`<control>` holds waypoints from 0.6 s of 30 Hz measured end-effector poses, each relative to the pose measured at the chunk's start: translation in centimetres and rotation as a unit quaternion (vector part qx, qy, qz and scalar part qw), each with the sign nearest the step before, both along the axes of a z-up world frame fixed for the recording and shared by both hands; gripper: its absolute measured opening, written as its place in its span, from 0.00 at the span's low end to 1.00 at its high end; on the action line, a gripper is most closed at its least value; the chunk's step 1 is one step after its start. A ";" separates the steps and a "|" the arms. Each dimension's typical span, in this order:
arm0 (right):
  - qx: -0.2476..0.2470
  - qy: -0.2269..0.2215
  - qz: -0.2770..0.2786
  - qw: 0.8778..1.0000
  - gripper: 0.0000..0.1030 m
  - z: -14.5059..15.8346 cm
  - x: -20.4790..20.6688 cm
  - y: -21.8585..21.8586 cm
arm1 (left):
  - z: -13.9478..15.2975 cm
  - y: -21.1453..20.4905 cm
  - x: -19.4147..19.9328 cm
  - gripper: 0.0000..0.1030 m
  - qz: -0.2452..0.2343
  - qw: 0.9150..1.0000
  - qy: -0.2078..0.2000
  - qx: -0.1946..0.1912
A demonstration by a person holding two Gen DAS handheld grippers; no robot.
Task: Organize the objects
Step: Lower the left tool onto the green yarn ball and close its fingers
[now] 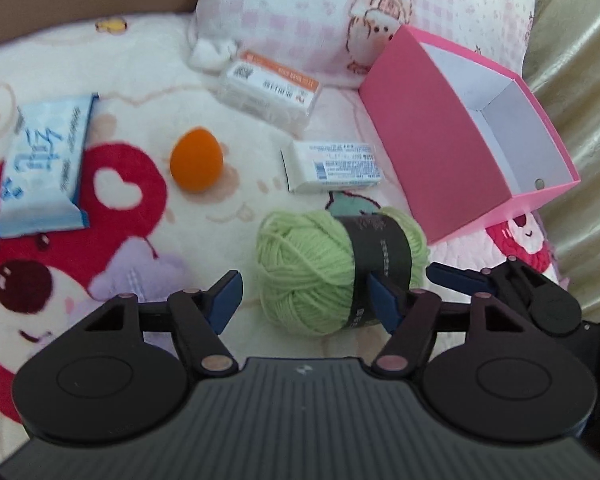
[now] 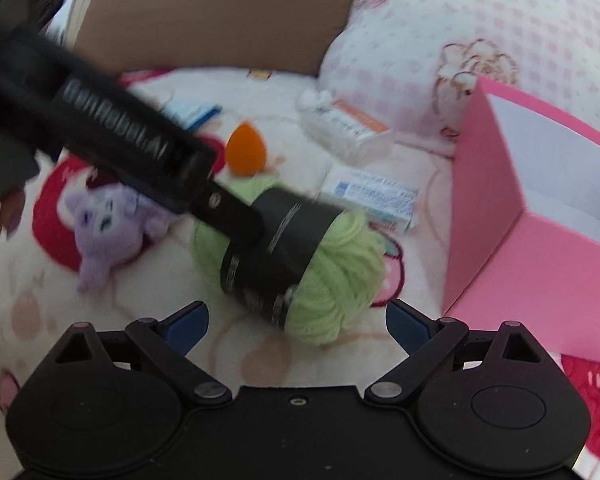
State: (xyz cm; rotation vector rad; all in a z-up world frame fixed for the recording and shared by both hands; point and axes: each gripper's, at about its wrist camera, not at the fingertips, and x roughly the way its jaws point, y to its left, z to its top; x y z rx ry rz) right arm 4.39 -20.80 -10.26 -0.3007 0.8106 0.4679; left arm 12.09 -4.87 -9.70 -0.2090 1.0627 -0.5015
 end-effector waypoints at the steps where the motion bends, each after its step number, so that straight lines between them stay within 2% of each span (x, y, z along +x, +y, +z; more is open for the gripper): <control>1: -0.008 -0.003 0.002 1.000 0.94 -0.1 -0.1 0.0 | -0.1 0.1 0.4 0.65 -0.002 1.000 0.004 -0.004; 5: 0.001 0.005 -0.007 1.000 0.92 -0.9 0.8 -0.7 | 0.0 -0.1 1.1 0.68 -0.023 0.999 -0.021 -0.016; 6: 0.003 -0.004 -0.018 1.000 0.90 -1.2 1.0 -0.8 | -0.1 -0.2 1.4 0.68 -0.026 0.999 -0.026 -0.015; 7: 0.008 -0.013 -0.027 1.000 0.90 -1.4 1.1 -0.8 | -0.2 -0.4 1.6 0.68 -0.027 0.999 -0.025 -0.013; 9: 0.035 -0.001 -0.034 0.999 0.89 -1.6 1.3 -0.9 | -0.1 -0.4 2.0 0.66 -0.032 0.999 -0.007 -0.019; 10: 0.047 0.003 -0.027 0.999 0.85 -1.8 1.3 -0.8 | -0.1 -0.4 2.0 0.66 -0.031 0.999 -0.002 -0.026; 18: 0.066 -0.022 -0.017 0.997 0.78 -1.7 2.6 0.4 | -1.2 -0.7 1.1 0.65 0.002 0.998 0.007 -0.060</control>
